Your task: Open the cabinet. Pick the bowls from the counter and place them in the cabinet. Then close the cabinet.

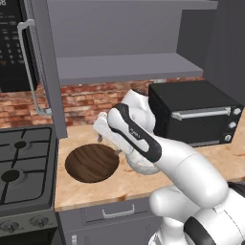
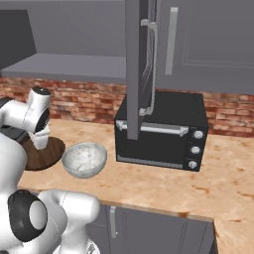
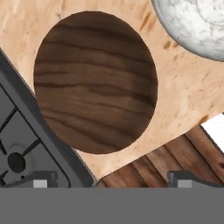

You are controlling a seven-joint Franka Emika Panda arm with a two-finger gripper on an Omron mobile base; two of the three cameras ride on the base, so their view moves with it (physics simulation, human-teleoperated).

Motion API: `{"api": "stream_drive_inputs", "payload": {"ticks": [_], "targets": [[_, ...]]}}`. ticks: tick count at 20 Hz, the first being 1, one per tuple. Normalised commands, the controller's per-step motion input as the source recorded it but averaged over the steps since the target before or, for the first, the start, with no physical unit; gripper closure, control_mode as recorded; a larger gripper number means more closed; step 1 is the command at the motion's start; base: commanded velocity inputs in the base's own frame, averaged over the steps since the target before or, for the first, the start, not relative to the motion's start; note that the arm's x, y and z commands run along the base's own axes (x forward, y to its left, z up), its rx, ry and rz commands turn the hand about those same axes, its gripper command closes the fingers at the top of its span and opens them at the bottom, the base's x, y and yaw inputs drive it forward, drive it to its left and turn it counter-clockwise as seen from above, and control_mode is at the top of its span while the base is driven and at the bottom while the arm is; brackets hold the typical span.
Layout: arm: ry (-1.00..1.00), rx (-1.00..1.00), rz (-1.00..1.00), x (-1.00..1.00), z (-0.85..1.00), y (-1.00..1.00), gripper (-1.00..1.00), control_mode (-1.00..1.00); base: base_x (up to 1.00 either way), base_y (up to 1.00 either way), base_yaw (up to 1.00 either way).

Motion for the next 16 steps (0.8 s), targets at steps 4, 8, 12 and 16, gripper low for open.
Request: {"api": "stream_drive_inputs", "payload": {"ticks": [4,8,12,16], "targets": [[0.03,-0.05,0.00,0.00,-0.44,0.00,-1.00,-1.00,0.00,0.00,0.00],[0.00,-0.08,0.00,0.00,-0.43,0.00,-1.00,-1.00,0.00,0.00,0.00],[0.00,-0.06,0.00,0.00,-0.31,-0.04,-1.00,-1.00,0.00,0.00,0.00],[0.00,-0.03,0.00,0.00,-0.19,-0.12,-1.00,-1.00,0.00,0.00,0.00]]}}
